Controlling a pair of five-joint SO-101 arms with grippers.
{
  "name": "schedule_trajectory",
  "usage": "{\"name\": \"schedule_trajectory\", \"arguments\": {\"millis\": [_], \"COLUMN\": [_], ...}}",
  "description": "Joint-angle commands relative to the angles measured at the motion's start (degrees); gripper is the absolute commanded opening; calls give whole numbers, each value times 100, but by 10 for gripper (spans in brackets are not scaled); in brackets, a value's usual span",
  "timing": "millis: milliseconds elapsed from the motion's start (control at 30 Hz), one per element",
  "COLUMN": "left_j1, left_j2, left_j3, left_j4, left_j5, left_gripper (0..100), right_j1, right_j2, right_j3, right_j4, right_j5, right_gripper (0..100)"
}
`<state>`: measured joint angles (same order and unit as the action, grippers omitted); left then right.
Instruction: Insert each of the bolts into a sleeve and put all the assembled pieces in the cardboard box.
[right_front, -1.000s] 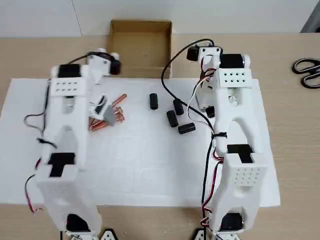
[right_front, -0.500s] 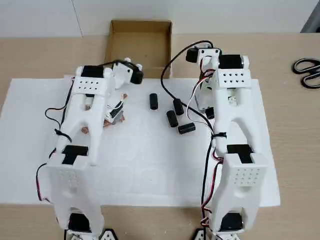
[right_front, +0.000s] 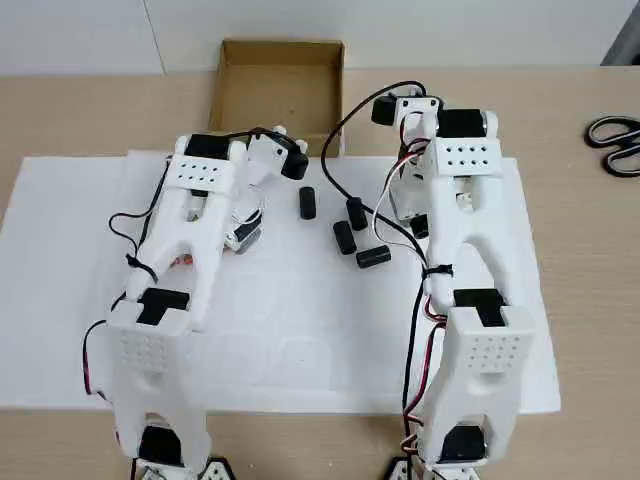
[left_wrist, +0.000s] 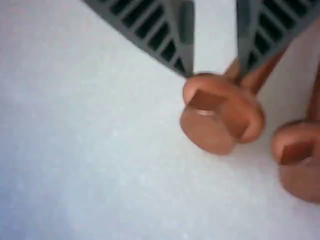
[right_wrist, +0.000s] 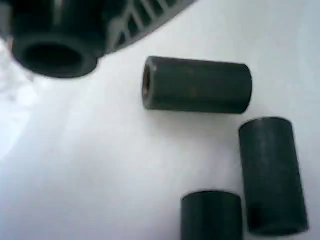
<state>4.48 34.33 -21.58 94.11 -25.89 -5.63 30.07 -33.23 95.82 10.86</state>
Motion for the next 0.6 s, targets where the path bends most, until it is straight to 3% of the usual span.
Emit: {"name": "schedule_trajectory", "arguments": {"millis": [0, 167, 567], "left_j1": [26, 18, 9], "left_j2": [-18, -18, -26], "left_j3": [-145, -145, -145], "left_j4": [-88, -97, -70], "left_j5": [-123, -132, -536], "left_gripper": [66, 132, 130], "right_j1": [13, 13, 13], "right_j2": [-470, -470, -470], "right_j3": [-35, -35, -35], "right_j4": [57, 66, 66], "right_j5": [26, 26, 18], "right_gripper": [3, 3, 3]}}
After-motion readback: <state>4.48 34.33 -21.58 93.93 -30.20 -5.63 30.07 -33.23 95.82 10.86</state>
